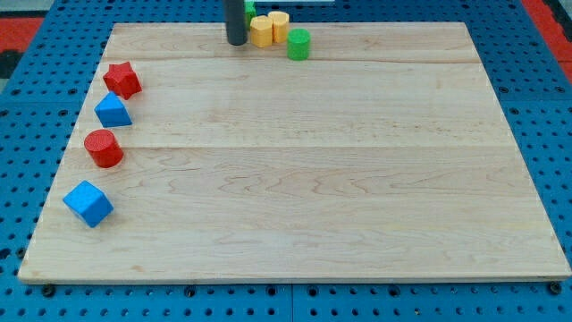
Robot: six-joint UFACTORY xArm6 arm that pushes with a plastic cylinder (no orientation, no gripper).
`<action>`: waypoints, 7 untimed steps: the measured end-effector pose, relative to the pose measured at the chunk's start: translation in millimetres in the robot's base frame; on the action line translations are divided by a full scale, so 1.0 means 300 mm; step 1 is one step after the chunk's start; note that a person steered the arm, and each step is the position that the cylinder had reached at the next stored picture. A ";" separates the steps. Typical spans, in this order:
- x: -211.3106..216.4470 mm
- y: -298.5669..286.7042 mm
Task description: Push the yellow hexagon and green circle downwards
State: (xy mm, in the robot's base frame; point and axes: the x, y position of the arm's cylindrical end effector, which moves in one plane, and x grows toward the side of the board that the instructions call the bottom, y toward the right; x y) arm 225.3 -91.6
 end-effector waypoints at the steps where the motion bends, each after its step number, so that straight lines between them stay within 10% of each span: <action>1: -0.032 -0.019; 7: -0.105 0.304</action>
State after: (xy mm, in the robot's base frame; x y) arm 193.8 -0.4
